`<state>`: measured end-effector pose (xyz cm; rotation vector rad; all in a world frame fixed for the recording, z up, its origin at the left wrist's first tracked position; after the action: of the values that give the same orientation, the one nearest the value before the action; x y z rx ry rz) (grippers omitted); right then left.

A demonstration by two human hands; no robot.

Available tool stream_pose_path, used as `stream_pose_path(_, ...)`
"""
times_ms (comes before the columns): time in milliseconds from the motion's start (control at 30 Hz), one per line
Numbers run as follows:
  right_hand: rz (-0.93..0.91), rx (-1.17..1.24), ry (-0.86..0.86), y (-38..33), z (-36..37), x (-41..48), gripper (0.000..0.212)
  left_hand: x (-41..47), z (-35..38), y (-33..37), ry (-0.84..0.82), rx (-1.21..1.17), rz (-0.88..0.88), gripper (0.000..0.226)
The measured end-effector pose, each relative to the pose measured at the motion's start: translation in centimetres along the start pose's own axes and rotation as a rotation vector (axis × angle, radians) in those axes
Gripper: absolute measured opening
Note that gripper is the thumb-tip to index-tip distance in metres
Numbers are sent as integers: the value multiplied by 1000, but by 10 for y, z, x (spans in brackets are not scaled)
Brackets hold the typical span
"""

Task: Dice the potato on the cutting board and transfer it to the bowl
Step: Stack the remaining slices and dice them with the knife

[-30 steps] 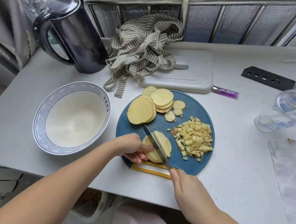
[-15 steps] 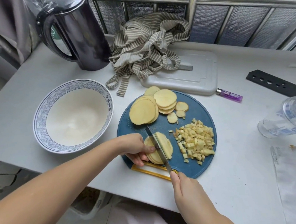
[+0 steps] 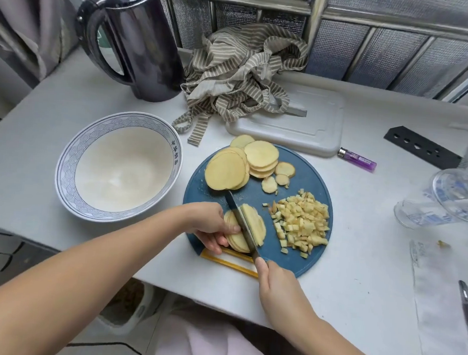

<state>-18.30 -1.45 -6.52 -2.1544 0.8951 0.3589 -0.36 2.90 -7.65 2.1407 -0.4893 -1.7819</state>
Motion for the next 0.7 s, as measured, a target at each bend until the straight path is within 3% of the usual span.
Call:
stream_pose_path(167,67,186,39,14,-12,2,49,-4,-2,0,-9,-12,3,34)
stream_pose_path(700,11,190,127,13,-14,-14,43,-4,-5,-4,-23,-28,-32,37)
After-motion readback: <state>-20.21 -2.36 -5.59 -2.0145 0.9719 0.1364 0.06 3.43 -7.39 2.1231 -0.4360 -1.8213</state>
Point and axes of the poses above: each hand's wrist, its own x-axis towards the middle knuckle, its own z-axis out of the palm, y = z × x, the point moved 5 cm from there along x, towards the middle knuckle, and after that the axes turned 2 degrees about z, right-handed, at the moved point
